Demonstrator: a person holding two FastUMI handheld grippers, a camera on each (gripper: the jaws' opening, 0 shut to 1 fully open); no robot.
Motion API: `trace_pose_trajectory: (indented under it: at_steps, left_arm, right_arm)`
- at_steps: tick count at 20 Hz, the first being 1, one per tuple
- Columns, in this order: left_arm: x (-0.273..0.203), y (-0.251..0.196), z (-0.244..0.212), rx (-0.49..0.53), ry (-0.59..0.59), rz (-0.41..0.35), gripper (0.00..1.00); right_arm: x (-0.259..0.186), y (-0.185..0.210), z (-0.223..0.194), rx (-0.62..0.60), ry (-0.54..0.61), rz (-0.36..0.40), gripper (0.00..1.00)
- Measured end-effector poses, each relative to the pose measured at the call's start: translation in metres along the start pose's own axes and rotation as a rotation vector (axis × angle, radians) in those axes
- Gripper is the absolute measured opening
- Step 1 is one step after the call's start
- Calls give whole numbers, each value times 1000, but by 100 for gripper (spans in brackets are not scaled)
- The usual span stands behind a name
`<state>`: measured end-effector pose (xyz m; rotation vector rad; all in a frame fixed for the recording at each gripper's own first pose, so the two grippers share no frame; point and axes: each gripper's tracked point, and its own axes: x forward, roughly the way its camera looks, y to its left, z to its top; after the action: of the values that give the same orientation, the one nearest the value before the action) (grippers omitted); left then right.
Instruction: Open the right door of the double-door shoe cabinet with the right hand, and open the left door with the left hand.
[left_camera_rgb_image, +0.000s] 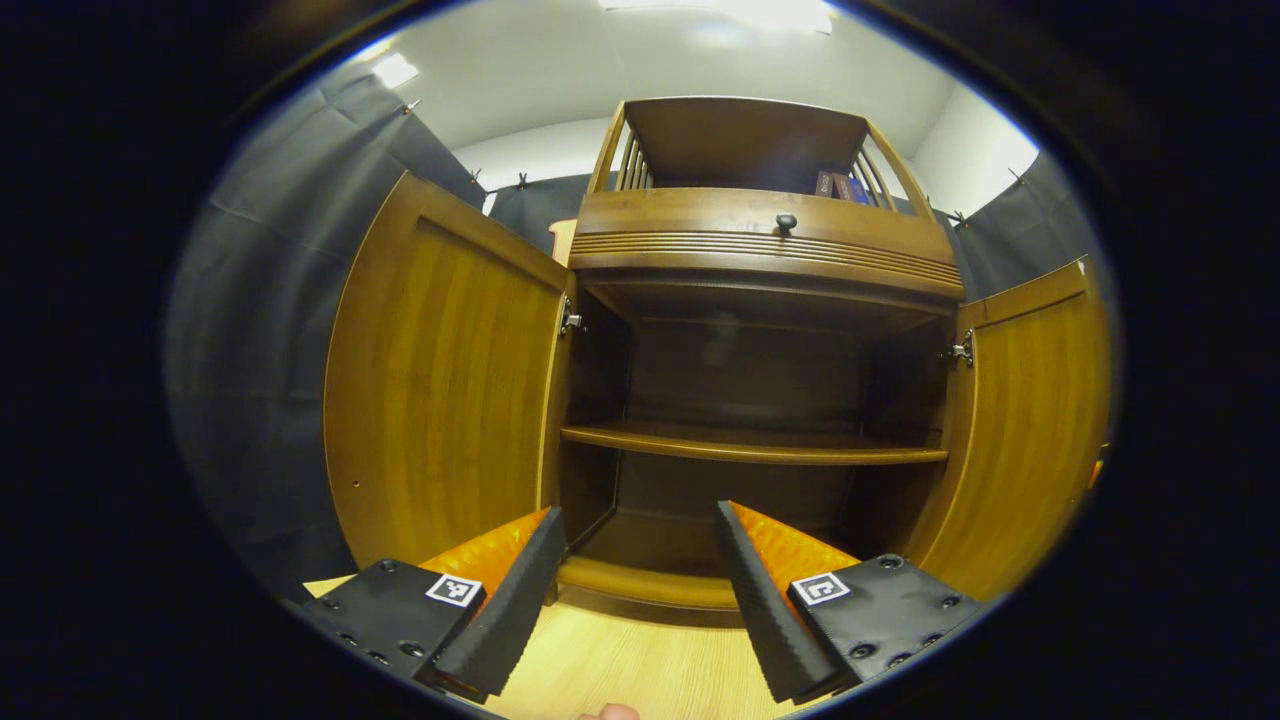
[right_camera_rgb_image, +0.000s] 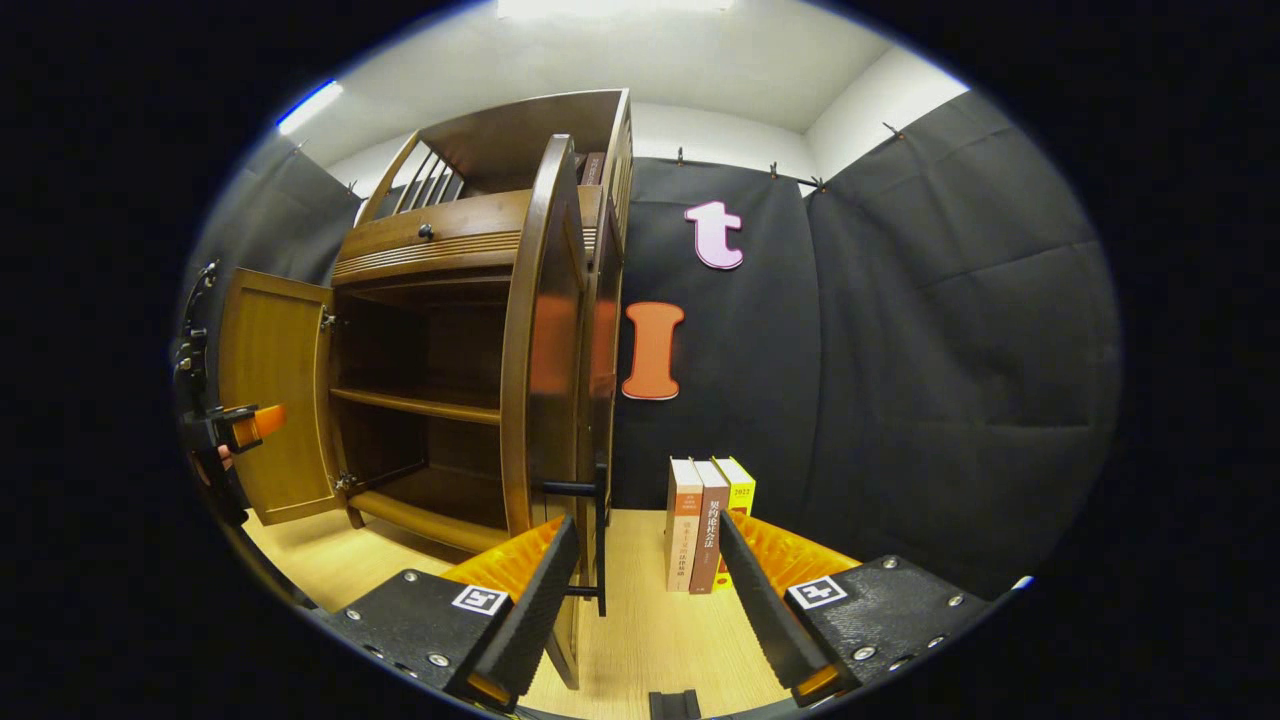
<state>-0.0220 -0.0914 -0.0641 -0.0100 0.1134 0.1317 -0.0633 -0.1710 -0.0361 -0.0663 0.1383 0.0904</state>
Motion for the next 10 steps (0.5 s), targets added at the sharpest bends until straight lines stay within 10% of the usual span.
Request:
trace_pose_trajectory:
  at_steps: [10]
  left_arm:
    - [7,3,13,54,-31,-17,94]
  right_arm:
    - [-7,-23,3,14,-25,-87,87]
